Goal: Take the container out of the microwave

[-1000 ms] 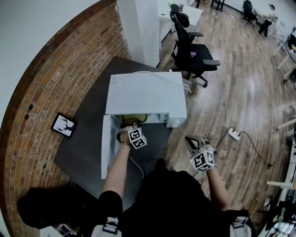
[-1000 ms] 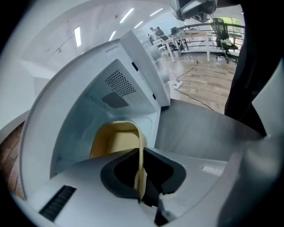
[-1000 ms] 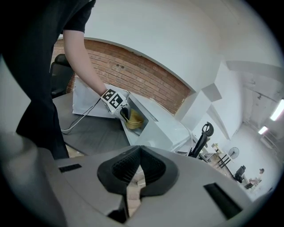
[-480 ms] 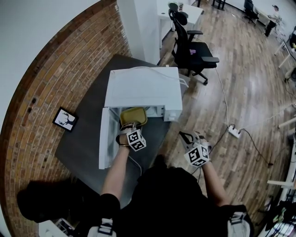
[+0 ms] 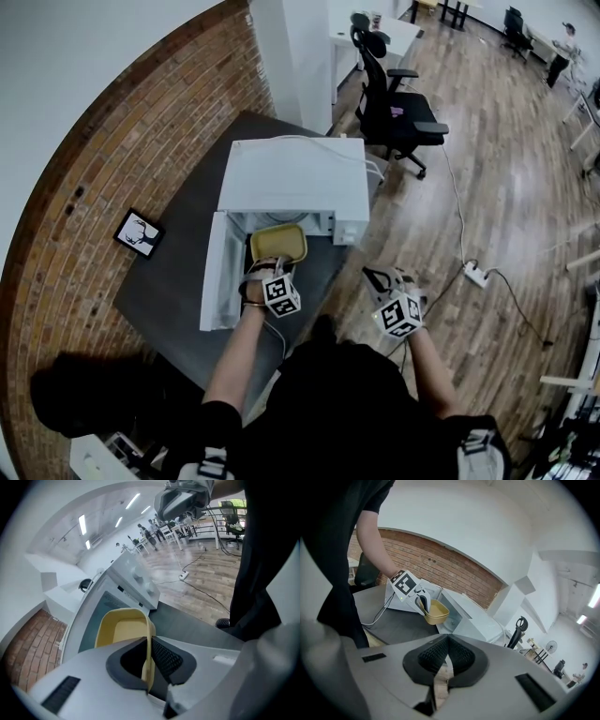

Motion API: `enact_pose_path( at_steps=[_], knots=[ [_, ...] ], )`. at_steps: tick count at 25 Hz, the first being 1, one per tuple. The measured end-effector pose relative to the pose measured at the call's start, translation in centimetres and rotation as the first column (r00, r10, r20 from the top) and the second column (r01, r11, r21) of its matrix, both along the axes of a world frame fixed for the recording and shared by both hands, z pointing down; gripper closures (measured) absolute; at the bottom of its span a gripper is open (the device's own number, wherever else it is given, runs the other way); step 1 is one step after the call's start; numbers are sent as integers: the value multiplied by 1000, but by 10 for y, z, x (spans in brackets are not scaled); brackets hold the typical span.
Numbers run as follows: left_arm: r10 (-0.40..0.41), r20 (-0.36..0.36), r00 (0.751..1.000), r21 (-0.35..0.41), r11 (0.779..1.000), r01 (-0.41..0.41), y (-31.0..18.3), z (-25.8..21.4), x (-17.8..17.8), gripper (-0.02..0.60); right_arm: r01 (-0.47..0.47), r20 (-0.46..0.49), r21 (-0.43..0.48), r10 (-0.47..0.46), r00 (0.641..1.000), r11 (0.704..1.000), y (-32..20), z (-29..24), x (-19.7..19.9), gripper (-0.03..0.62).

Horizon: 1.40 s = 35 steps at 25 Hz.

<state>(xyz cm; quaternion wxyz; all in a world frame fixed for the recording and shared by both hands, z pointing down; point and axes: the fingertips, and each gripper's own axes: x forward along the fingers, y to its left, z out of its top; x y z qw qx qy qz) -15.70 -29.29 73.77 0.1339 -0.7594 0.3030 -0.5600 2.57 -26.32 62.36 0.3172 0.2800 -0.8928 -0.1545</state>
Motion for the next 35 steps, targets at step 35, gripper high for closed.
enact_pose_path(
  at_steps=[35],
  knots=[
    [34, 60, 998, 7, 999, -34, 123, -50, 75, 552, 60, 55, -50, -57, 997, 997, 50, 24, 34, 597]
  ],
)
